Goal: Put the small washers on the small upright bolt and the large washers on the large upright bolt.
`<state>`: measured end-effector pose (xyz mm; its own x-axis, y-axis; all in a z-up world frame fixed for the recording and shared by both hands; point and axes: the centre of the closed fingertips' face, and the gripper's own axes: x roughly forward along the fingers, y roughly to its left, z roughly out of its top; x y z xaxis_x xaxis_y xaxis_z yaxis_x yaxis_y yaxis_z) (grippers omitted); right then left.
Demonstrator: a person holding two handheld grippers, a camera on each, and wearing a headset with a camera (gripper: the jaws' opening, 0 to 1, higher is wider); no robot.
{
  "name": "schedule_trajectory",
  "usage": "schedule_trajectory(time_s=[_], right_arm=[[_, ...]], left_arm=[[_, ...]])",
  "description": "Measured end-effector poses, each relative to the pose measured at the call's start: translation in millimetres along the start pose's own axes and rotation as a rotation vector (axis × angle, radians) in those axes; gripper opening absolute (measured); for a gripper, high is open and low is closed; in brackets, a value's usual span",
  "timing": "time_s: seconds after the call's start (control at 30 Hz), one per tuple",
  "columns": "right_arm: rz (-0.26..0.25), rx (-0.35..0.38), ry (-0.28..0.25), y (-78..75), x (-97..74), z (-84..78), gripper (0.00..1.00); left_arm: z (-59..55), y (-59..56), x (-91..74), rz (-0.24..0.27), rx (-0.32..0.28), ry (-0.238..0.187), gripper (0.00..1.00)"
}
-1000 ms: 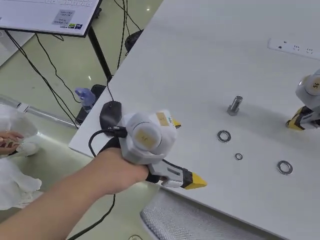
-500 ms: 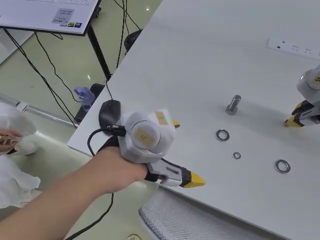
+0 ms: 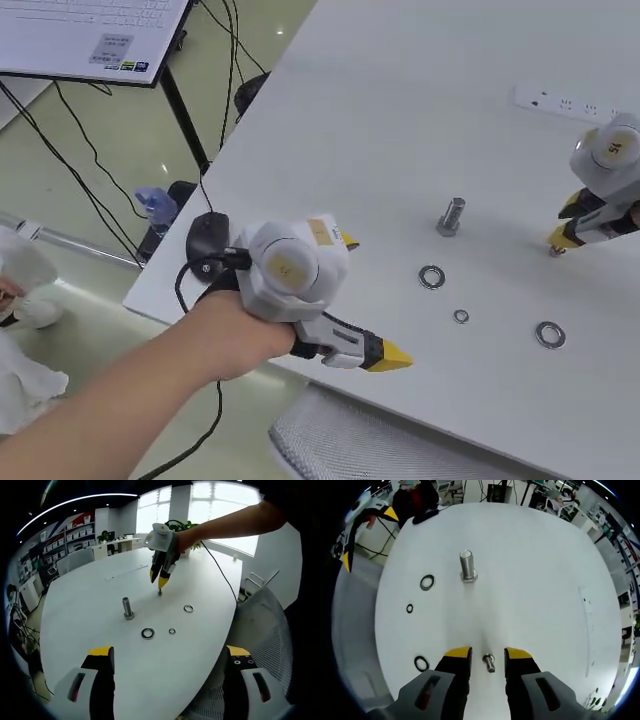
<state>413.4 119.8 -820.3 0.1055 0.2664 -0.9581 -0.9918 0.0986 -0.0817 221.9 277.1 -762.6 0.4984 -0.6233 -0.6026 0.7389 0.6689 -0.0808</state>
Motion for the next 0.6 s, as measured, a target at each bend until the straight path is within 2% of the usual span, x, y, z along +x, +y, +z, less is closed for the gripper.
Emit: schedule_trajectory(time_s=[0.3,0.4,0.6], right_arm=[[0.019,-0.020,-0.025,16.2,-8.0,13.9,0.29],[0.026,-0.031,-0.057,25.1,-11.9,25.0,0.29],[0.031,-0.061,-0.077,39.7,-14.9,40.7,0.30]], left_arm=[[-0.8,2.6,-0.4,0.004,0.014,0.009,0.92],[-0.6,3.9,-0.2,0.008,0.010,0.005,0.92],[-0.3,2.5,3.3,0.000,0.012,0.009,0.91]])
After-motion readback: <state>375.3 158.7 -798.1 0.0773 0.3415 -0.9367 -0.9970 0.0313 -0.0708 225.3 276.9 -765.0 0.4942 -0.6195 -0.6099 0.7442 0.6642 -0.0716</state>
